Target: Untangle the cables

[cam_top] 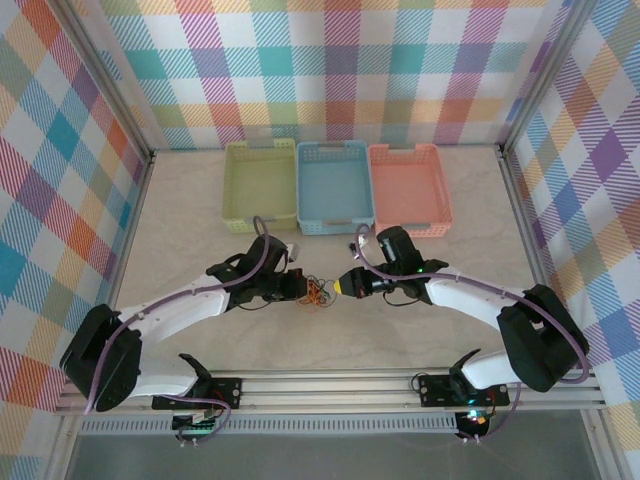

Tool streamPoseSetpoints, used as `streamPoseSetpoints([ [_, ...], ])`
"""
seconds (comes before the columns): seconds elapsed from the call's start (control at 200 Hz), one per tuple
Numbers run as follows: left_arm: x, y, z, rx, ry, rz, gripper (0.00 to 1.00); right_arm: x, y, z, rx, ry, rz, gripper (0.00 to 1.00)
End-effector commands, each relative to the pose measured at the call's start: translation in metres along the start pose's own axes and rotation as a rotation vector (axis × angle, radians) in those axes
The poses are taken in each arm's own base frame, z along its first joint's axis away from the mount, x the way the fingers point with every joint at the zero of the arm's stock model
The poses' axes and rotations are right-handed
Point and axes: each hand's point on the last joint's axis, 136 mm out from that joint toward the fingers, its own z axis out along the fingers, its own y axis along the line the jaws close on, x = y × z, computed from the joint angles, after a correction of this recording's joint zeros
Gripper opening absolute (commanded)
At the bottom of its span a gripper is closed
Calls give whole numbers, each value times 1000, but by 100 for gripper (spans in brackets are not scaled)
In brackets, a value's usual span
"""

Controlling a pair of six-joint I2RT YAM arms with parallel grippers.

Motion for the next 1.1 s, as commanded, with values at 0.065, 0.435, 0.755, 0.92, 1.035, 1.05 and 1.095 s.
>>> streamPoseSetpoints([
  [0.065,-1,11,-22,-79,-48,20,0,-6,4,-6,-36,-34,11,0],
  [0.435,3,34,-39,-136,-101,0,0,-10,-4,-10,-27,-60,57,0],
  [0.755,4,48,-38,-198,-86,-2,0,-11,-4,-11,-32,-64,59,0],
  [0.92,0,64,-45,-273,-110,-5,0,-11,-6,-12,-23,-76,65,0],
  [1.035,-5,72,-48,-317,-140,-12,0,-12,-9,-14,-9,-93,75,0],
  [1.05,-6,74,-48,-322,-144,-14,0,-12,-10,-14,-6,-95,78,0],
  [1.095,-9,75,-49,-329,-158,-14,0,-12,-12,-15,-1,-101,86,0],
])
